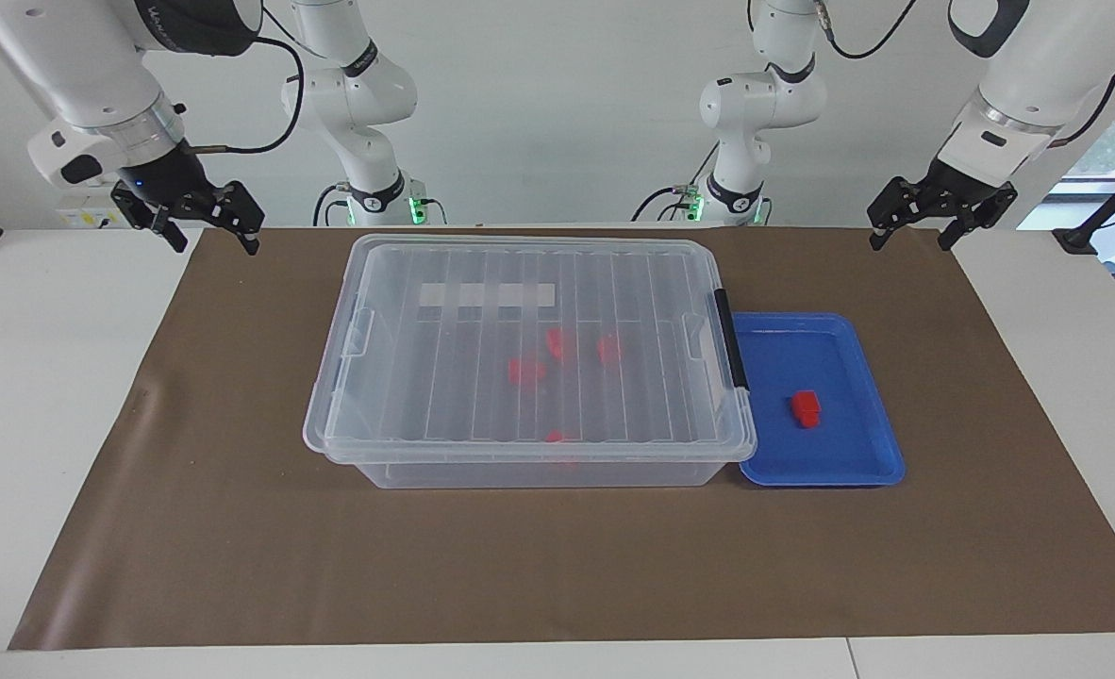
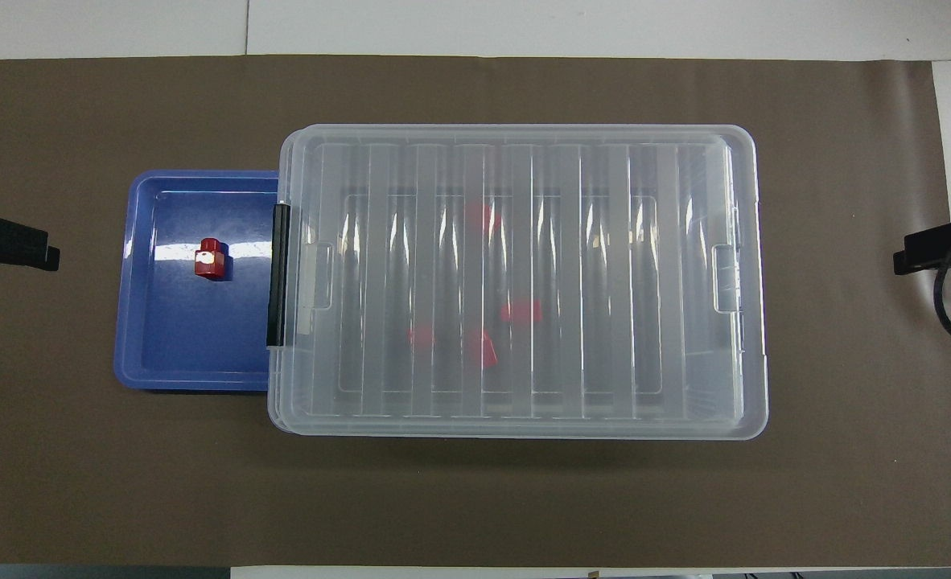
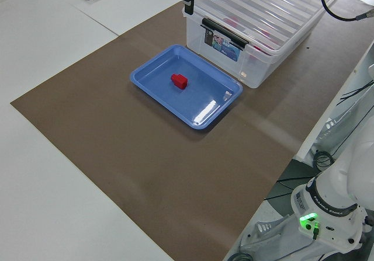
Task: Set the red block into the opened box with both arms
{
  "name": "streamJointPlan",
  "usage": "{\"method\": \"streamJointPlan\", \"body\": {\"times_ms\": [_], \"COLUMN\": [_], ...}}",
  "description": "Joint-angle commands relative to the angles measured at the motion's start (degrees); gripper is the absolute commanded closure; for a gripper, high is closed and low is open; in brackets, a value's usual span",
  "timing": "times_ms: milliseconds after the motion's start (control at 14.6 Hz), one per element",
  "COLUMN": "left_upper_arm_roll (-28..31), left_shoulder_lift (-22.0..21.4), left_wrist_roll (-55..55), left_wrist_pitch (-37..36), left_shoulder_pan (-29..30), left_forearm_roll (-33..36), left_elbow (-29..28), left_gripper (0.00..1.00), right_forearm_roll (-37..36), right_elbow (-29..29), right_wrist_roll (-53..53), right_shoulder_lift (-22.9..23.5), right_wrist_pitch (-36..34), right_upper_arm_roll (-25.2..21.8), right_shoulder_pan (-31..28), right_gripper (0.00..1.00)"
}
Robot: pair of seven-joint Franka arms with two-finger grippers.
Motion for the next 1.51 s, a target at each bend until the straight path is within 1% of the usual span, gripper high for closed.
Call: {"method": "streamJointPlan", "body": {"times_ms": [0,548,753,1096,1233,1301,1438], "left_upper_arm_roll": [-0.4,-0.4,-0.4,-0.4,-0.4,-0.4,-0.4], "left_shoulder_lift": [-1.6,-1.6,-1.6,-1.6,-1.6,-1.6,-1.6], "left_wrist_roll": [0.6,0.6,0.6,0.6,0.6,0.7,0.7], "left_wrist_pitch": [-0.3,-0.3,-0.3,-0.3,-0.3,-0.3,-0.3], "left_shoulder_pan": [0.6,0.6,0.6,0.6,0.6,0.6,0.6], "left_forearm_roll": [1.0,1.0,1.0,1.0,1.0,1.0,1.0], "left_elbow": [-1.6,-1.6,-1.6,-1.6,-1.6,-1.6,-1.6], "left_gripper": [0.00,0.00,0.00,0.00,0.00,0.00,0.00], "right_forearm_roll": [0.2,0.4,0.8,1.6,1.6,1.6,1.6], "right_elbow": [-0.9,-2.0,-9.1,-10.7,-14.7,-16.1,-18.1], "right_wrist_roll": [-1.4,-0.4,1.7,3.2,8.0,9.8,10.7], "right_shoulder_lift": [-0.6,-0.9,-3.5,-3.5,-4.2,-4.5,-3.5], "right_wrist_pitch": [1.0,1.7,8.1,10.3,15.5,17.1,19.4], "right_upper_arm_roll": [0.6,0.6,0.7,1.0,1.0,1.0,1.0], "right_shoulder_pan": [-1.2,-1.1,-1.0,0.2,3.1,4.1,4.9], "right_gripper": [0.00,0.00,0.00,0.00,0.00,0.00,0.00]}}
